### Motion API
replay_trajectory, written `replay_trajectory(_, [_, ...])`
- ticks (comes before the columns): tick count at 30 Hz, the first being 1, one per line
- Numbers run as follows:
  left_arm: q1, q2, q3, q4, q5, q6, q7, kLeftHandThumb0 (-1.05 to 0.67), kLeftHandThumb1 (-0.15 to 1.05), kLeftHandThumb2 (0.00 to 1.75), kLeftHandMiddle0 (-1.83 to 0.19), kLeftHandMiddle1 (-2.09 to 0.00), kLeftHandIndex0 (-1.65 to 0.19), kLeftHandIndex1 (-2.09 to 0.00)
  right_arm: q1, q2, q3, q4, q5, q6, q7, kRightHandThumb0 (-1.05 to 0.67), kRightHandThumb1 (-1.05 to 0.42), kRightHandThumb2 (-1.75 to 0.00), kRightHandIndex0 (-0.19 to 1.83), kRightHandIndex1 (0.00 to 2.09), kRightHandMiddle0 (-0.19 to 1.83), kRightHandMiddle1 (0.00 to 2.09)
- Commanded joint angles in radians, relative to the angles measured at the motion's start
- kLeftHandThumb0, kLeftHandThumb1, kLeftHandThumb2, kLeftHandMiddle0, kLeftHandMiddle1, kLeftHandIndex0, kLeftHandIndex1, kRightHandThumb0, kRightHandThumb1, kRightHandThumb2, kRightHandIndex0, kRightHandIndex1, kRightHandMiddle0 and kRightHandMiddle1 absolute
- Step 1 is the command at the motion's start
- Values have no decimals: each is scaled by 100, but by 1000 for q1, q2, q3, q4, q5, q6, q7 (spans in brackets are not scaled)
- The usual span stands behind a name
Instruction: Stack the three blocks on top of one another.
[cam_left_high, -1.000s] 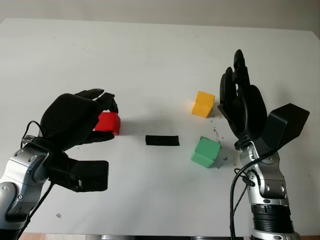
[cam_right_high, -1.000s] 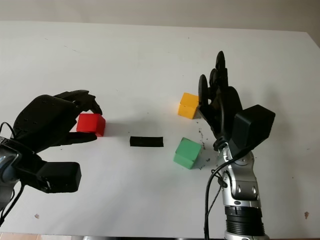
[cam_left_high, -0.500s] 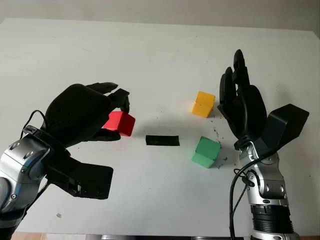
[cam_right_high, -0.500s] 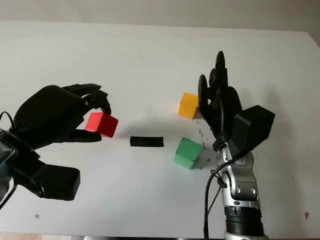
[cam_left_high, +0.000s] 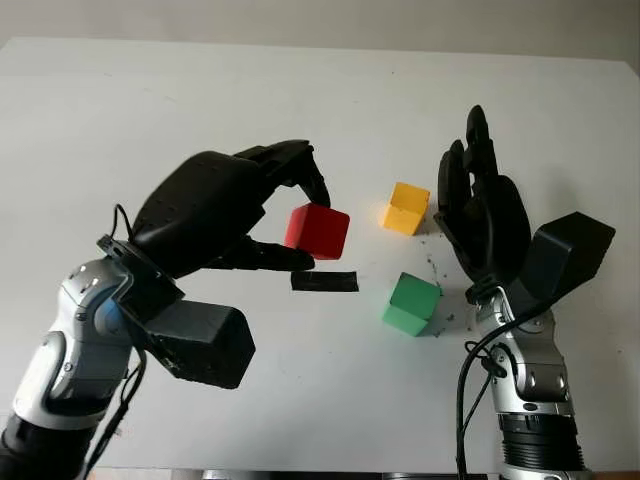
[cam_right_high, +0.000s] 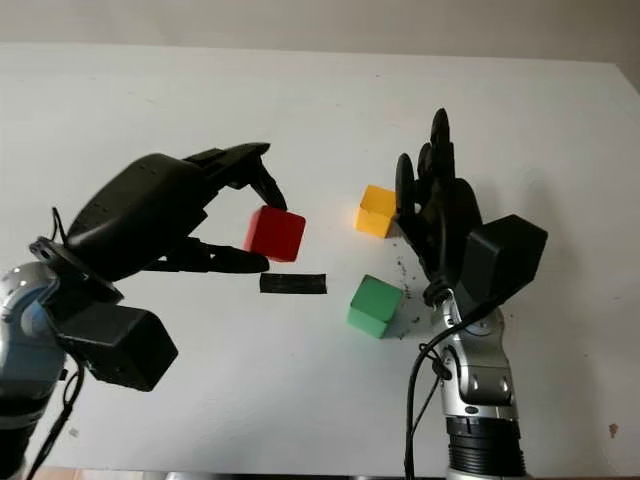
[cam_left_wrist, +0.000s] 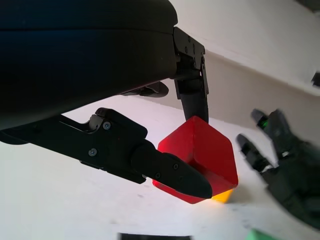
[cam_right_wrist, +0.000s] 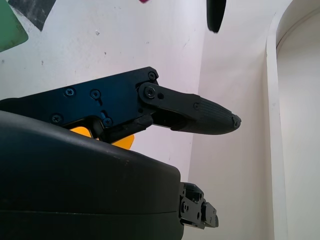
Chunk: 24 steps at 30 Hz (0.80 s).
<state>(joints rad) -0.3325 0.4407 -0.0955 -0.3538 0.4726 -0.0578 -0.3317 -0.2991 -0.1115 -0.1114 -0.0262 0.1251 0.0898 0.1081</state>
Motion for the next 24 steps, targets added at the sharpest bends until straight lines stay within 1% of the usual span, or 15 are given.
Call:
replay_trajectory(1, [4, -37, -11, 18, -12, 26, 23, -43, 105, 11, -26, -3, -22, -160, 11, -4, 3, -27, -3, 7, -4, -66, -105, -62, -19, 0, -19, 0])
replay_trajectory(3, [23, -81, -27, 57, -28, 43, 47, -42, 105, 13, -23, -3, -20, -165, 12, -5, 3, -28, -4, 5, -3, -67, -105, -62, -19, 0, -19, 0])
replay_trajectory(5, [42, -117, -48, 92, -36, 53, 72, -40, 105, 16, -19, -2, -13, -168, 14, -5, 0, -29, 1, 4, 1, -66, -105, -62, -19, 0, -19, 0])
replay_trajectory(9, [63, -145, -79, 128, -15, 57, 111, -38, 105, 18, -16, -2, -9, -171, 16, -9, -1, -34, 3, 9, 4, -65, -105, -62, -19, 0, -19, 0])
replay_trajectory(14, [85, -154, -113, 154, 19, 53, 137, -38, 105, 21, -14, -3, -5, -189, 19, -10, -5, -42, 6, 15, 9, -64, -105, -63, -19, 0, -19, 0])
replay_trajectory(18, [102, -138, -146, 162, 78, 54, 149, -38, 105, 20, -13, -4, -7, -189, 15, -4, -4, -36, 1, 10, 2, -65, -105, -62, -19, 0, -19, 0])
replay_trajectory(24, [125, -124, -166, 169, 116, 31, 165, -40, 105, 17, -12, -4, -10, -189, 8, -8, -4, -30, 4, 14, 5, -64, -105, -63, -19, 0, -19, 0])
